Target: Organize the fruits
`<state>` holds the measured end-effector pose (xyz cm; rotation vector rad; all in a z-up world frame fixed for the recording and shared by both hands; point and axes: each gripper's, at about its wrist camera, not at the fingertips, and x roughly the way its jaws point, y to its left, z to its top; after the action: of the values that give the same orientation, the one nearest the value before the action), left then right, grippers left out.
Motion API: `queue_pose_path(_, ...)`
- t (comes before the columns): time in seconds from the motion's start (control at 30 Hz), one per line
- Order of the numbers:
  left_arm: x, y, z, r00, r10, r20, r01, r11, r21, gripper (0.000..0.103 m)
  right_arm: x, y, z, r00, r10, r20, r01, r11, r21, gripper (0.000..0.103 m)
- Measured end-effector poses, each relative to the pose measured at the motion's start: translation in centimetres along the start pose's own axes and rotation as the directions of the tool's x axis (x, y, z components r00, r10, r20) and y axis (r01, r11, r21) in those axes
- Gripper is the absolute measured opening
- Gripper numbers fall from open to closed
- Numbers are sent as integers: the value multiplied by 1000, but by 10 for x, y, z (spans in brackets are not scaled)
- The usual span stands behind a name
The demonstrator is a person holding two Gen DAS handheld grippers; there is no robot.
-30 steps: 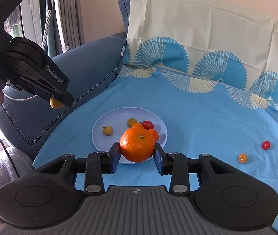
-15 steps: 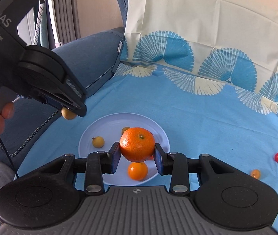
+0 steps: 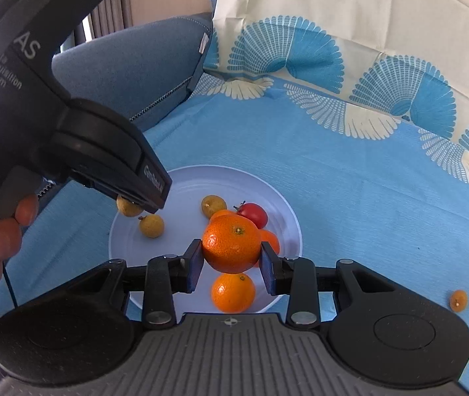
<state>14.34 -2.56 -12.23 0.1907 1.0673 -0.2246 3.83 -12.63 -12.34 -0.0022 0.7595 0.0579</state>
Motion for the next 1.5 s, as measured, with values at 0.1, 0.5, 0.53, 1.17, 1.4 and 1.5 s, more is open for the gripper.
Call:
queue_pose_path(0.1, -8, 2, -1, 998, 20, 57, -20, 1000, -2, 103, 6, 0, 5, 1000, 12, -7, -12, 1000, -13, 39)
queue_pose_path(0.5, -78, 22, -62, 998, 60, 23, -60, 998, -32, 103, -58, 4, -12, 1000, 5, -10, -5, 1000, 26, 94)
queue_pose_path(0.53, -84, 24, -70, 998, 65, 17, -64, 997, -39, 103, -65, 5, -16, 1000, 6, -19, -5, 999, 36, 95)
queue_pose_path(1.17, -182, 17, -141, 985, 75, 152, -67, 996, -59, 103, -193, 41, -59, 990, -49, 131, 45, 998, 31, 102)
queue_pose_path(1.4, -198, 17, -151, 980, 82, 182, -73, 996, -59, 103, -212, 42, -64, 983, -58, 176, 53, 998, 35, 102)
queue_pose_path(1.5, -202, 17, -153, 978, 83, 193, -72, 996, -61, 103, -217, 44, -66, 981, -57, 185, 52, 998, 32, 102)
